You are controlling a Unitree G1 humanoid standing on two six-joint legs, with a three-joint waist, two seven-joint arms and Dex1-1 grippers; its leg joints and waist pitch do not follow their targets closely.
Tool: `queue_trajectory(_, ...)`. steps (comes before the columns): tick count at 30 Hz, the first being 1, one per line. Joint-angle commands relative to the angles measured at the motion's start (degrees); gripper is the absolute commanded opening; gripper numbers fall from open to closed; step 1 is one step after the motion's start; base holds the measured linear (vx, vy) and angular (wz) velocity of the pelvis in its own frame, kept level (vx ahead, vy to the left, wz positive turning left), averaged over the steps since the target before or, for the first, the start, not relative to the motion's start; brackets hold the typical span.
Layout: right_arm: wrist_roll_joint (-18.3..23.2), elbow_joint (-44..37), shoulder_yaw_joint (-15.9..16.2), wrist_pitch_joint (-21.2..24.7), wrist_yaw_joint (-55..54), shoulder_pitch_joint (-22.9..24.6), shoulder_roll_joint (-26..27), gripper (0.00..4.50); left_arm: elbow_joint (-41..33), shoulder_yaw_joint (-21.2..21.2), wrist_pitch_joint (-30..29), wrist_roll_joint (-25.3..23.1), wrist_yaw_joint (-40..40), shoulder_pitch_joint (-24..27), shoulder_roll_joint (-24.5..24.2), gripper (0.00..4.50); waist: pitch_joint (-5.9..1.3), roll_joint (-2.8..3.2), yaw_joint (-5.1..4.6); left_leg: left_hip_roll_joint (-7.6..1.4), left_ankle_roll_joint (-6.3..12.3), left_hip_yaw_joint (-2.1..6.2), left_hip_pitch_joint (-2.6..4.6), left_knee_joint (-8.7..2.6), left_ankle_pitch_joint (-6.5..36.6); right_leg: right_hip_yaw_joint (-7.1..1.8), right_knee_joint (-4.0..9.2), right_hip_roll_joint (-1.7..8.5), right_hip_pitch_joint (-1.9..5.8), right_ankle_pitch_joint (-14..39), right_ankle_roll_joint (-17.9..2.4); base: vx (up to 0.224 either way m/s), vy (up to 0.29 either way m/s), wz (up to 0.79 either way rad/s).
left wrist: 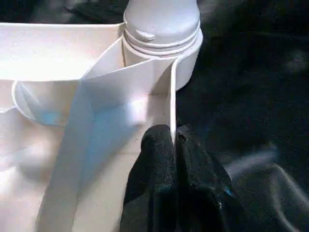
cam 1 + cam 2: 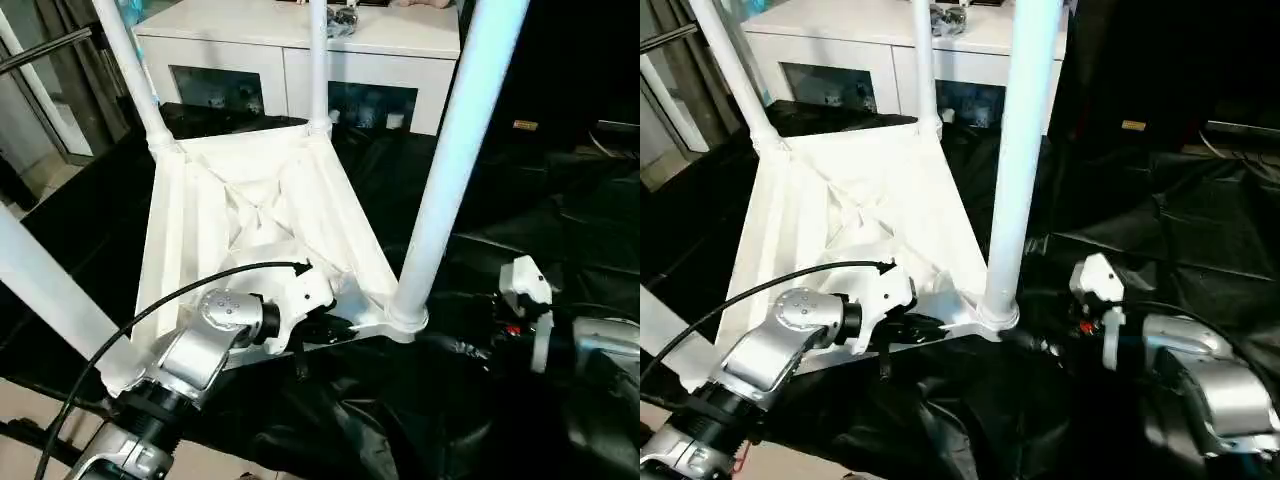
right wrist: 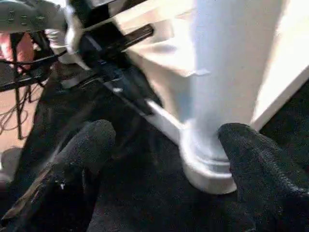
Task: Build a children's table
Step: Rotate leg to tighten, then rotate table base
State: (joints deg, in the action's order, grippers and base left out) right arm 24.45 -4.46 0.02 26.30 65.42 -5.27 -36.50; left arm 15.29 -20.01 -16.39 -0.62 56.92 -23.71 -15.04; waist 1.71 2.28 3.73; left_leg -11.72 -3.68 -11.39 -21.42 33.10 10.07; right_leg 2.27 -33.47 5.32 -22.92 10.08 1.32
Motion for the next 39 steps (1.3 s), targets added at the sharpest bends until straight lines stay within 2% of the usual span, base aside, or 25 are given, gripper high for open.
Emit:
queue_trajectory(1, 0.84, -2.06, 0.04, 0.96, 1.12, 1.04, -1.87, 3.98, -1.08, 4.24, -0.63, 2.82, -2.71, -0.83, 1.26, 0.28, -2.71, -1.86, 0.18, -1.23, 4.66, 0.51, 0.48, -3.32, 12.31, -1.31, 4.09, 2.18, 2.35, 16.52, -10.84, 0.000, 0.000, 0.00)
queue_trajectory(2, 0.86, -3.01, -0.12, 1.05, 1.30, 1.58, -2.59, 4.04, -3.93, 5.38, -3.41, 5.19, -1.95, 0.06, 1.54, 0.56, -2.73, -1.70, 0.22, -1.19, 4.39, 0.62, 0.47, -3.41, 12.41, -1.32, 4.14, 2.23, 2.40, 17.60, -10.39, 0.000, 0.000, 0.00)
queue_trajectory(4, 1.66, -4.41, -0.55, 1.86, 1.66, 1.99, -3.27, 4.04, -8.00, 6.31, -6.97, 7.86, -0.80, 1.55, 1.34, 0.56, -2.81, -1.94, 0.00, -1.06, 4.26, 0.71, 0.03, -3.34, 11.51, -1.22, 3.85, 2.35, 2.68, 17.22, -10.44, 0.000, 0.000, 0.00)
queue_trajectory(5, 2.87, -5.60, -0.91, 3.08, 2.11, 2.16, -3.60, 4.04, -11.46, 6.53, -9.23, 9.18, -0.06, 3.12, 0.59, 0.76, -2.76, -2.05, 0.16, -1.30, 4.34, 0.75, 0.26, -3.44, 12.34, -1.24, 4.05, 2.44, 2.42, 18.07, -10.84, 0.000, 0.000, 0.00)
queue_trajectory(9, 3.70, -7.02, 0.91, 4.49, 2.18, 1.53, -2.75, 4.04, -20.70, 7.66, -13.12, 10.91, -0.95, 8.11, -1.68, 1.00, -2.41, -2.17, 0.11, -1.45, 4.32, 0.75, 0.37, -3.54, 13.67, -1.27, 3.92, 2.03, 2.05, 17.90, -10.93, 0.000, 0.000, 0.00)
queue_trajectory(12, 3.42, -6.76, 2.11, 4.42, 2.14, 0.87, -1.83, 4.04, -23.19, 8.21, -14.20, 11.62, -1.37, 9.53, -2.11, 1.20, -2.32, -2.06, 0.09, -1.41, 3.59, 0.76, 0.50, -3.61, 14.51, -1.29, 4.05, 1.97, 1.88, 19.37, -10.55, 0.000, 0.000, 0.00)
queue_trajectory(14, 1.59, -4.95, 4.69, 3.11, 0.70, -1.04, 0.88, 4.04, -28.35, 8.79, -16.49, 12.73, -1.74, 12.71, -3.00, 1.43, -1.84, -1.84, 0.24, -1.49, 2.65, 0.85, 0.57, -3.93, 15.57, -1.37, 4.12, 1.90, 1.52, 19.78, -10.51, 0.000, 0.000, 0.00)
queue_trajectory(15, -2.37, -1.67, 7.25, -0.16, -2.24, -3.55, 3.87, 4.04, -33.82, 8.94, -19.32, 13.98, -2.28, 16.63, -4.31, 1.53, -1.46, -1.89, -0.05, -1.55, 1.91, 1.01, 0.22, -4.20, 16.69, -1.33, 3.96, 2.08, 1.43, 20.48, -10.57, 0.000, 0.000, 0.00)
queue_trajectory(16, -3.69, -0.19, 7.81, -1.23, -3.93, -4.73, 5.16, 4.04, -35.92, 8.96, -20.37, 14.44, -2.66, 18.26, -5.00, 1.53, -1.19, -1.89, -0.36, -1.38, 1.67, 1.07, -0.02, -4.54, 17.42, -1.24, 4.21, 2.04, 1.56, 22.19, -10.10, 0.000, 0.000, 0.00)
queue_trajectory(17, -5.06, 1.72, 8.13, -2.40, -6.22, -6.26, 6.83, 4.04, -38.14, 8.98, -21.22, 14.49, -3.30, 20.27, -5.85, 1.76, -0.73, -1.82, -0.47, -1.27, 0.97, 1.11, 0.21, -4.62, 19.50, -1.25, 4.59, 1.88, 1.10, 25.43, -8.91, 0.000, 0.000, 0.00)
queue_trajectory(18, -5.43, 2.54, 8.05, -2.71, -7.33, -6.96, 7.57, 4.04, -38.97, 8.98, -21.42, 14.35, -3.66, 21.12, -6.23, 1.82, -0.89, -1.86, -0.41, -1.30, 0.63, 1.07, 0.58, -4.41, 19.93, -1.39, 4.63, 1.91, 0.91, 25.55, -8.79, 0.000, 0.000, 0.00)
queue_trajectory(20, -6.30, 4.41, 7.66, -3.59, -10.02, -8.76, 9.38, 4.04, -40.99, 9.18, -21.14, 13.80, -4.80, 23.99, -6.86, 1.98, -0.44, -1.80, -0.31, -1.22, 0.26, 0.95, 1.01, -4.55, 21.42, -1.61, 4.97, 1.45, 0.50, 26.02, -7.95, 0.000, 0.000, 0.00)
queue_trajectory(23, -9.11, 7.92, 7.24, -3.21, -16.57, -11.69, 11.43, 4.04, -45.00, 9.87, -21.76, 14.53, -5.57, 30.56, -8.51, 2.24, 0.40, -1.95, -0.73, -1.26, -0.78, 1.18, 0.67, -5.08, 22.98, -1.52, 4.87, 1.35, 0.46, 26.83, -7.35, 0.000, 0.000, 0.00)
queue_trajectory(24, -10.67, 9.44, 7.19, -4.30, -18.76, -12.51, 11.75, 4.04, -46.76, 10.44, -21.61, 15.43, -4.04, 33.83, -10.49, 2.31, 0.56, -2.19, -0.76, -1.28, -1.11, 1.10, 1.07, -4.99, 23.96, -1.68, 5.15, 1.33, 0.07, 27.57, -6.87, 0.000, 0.000, 0.00)
queue_trajectory(26, -12.69, 13.02, 6.27, -5.81, -22.61, -14.14, 12.82, 4.04, -49.32, 12.69, -21.89, 17.31, -1.39, 38.68, -14.10, 2.54, 0.85, -2.02, -0.82, -1.16, -1.25, 1.23, 0.80, -5.17, 24.51, -1.70, 5.04, 1.44, 0.08, 28.30, -6.64, 0.000, 0.000, 0.00)
queue_trajectory(27, -13.12, 13.90, 6.00, -6.11, -23.56, -14.52, 13.10, 4.04, -49.59, 13.40, -21.91, 17.67, -0.90, 39.46, -14.77, 2.54, 0.90, -2.36, -0.97, -1.15, -1.29, 1.18, 0.80, -5.16, 24.58, -1.72, 5.10, 1.39, 0.00, 28.50, -6.57, 0.000, 0.000, 0.00)
queue_trajectory(28, -13.96, 15.67, 5.75, -6.64, -25.22, -15.29, 13.50, 4.04, -49.93, 14.68, -22.29, 18.14, -0.39, 40.55, -15.92, 2.66, 0.93, -2.09, -0.90, -1.19, -1.56, 1.11, 1.18, -5.15, 24.61, -1.83, 5.11, 1.25, -0.29, 27.77, -6.71, 0.000, 0.000, 0.00)
queue_trajectory(30, -14.88, 17.61, 5.56, -7.35, -27.05, -16.14, 13.88, 4.04, -50.30, 16.20, -22.52, 18.45, 0.57, 42.03, -17.59, 2.85, 0.78, -2.41, -0.67, -1.27, -1.40, 0.84, 1.03, -5.02, 21.97, -1.96, 4.60, 1.11, -0.12, 23.07, -7.69, 0.000, 0.000, 0.00)
queue_trajectory(31, -15.58, 19.11, 5.38, -8.14, -28.60, -16.80, 14.29, 4.04, -50.73, 17.40, -22.49, 18.74, 1.37, 43.48, -19.17, 2.85, 0.84, -2.27, -0.65, -1.24, -1.35, 0.84, 0.96, -5.06, 21.32, -1.99, 4.43, 1.07, -0.07, 21.92, -7.98, 0.000, 0.000, 0.00)
queue_trajectory(33, -16.14, 21.32, 4.61, -8.75, -31.63, -17.88, 15.33, 4.04, -50.91, 20.55, -21.89, 18.97, 3.04, 46.35, -21.64, 3.02, 0.71, -2.48, -0.91, -1.12, -0.87, 0.81, 0.23, -4.99, 18.90, -1.90, 3.88, 1.12, 0.38, 18.88, -8.68, 0.000, 0.000, 0.00)
queue_trajectory(34, -16.42, 23.30, 3.71, -9.84, -34.67, -18.85, 16.53, 4.04, -49.96, 25.44, -20.53, 19.31, 4.27, 48.93, -23.41, 3.09, 0.52, -2.16, -0.89, -1.19, -0.76, 0.68, 0.55, -4.87, 18.01, -1.91, 3.76, 1.13, 0.19, 17.67, -9.10, 0.000, 0.000, 0.00)
queue_trajectory(35, -16.42, 23.30, 3.71, -9.84, -34.67, -18.85, 16.53, 4.04, -49.96, 25.44, -20.53, 19.31, 4.27, 48.93, -23.41, 3.14, 0.55, -2.15, -1.24, -1.06, -0.81, 0.63, 0.31, -4.94, 17.57, -1.85, 3.61, 0.86, 0.43, 16.42, -9.45, 0.000, 0.000, 0.00)
queue_trajectory(37, -16.20, 23.66, 3.26, -10.06, -35.34, -18.96, 16.99, 4.04, -48.72, 28.03, -19.33, 19.75, 4.00, 49.26, -23.76, 3.24, 0.35, -2.14, -0.88, -1.20, -0.61, 0.24, 1.26, -4.59, 17.38, -2.04, 3.65, 0.64, -0.07, 14.38, -9.98, 0.000, 0.000, 0.00)
queue_trajectory(38, -13.88, 20.00, 2.04, -8.73, -33.32, -16.17, 17.03, 4.04, -43.64, 34.32, -16.48, 21.47, 3.81, 47.06, -24.26, 3.41, -0.08, -2.03, -0.55, -1.08, -0.37, 0.20, 1.26, -4.41, 16.43, -2.09, 3.27, 0.66, 0.34, 12.76, -10.38, 0.000, 0.000, 0.00)
queue_trajectory(39, -13.88, 20.00, 2.04, -8.73, -33.32, -16.17, 17.03, 4.04, -43.64, 34.32, -16.48, 21.47, 3.81, 47.06, -24.26, 3.41, -0.05, -1.96, -0.32, -0.96, -0.19, 0.08, 1.29, -4.35, 15.86, -2.13, 3.30, 0.55, 0.29, 12.00, -10.20, 0.000, 0.000, 0.00)
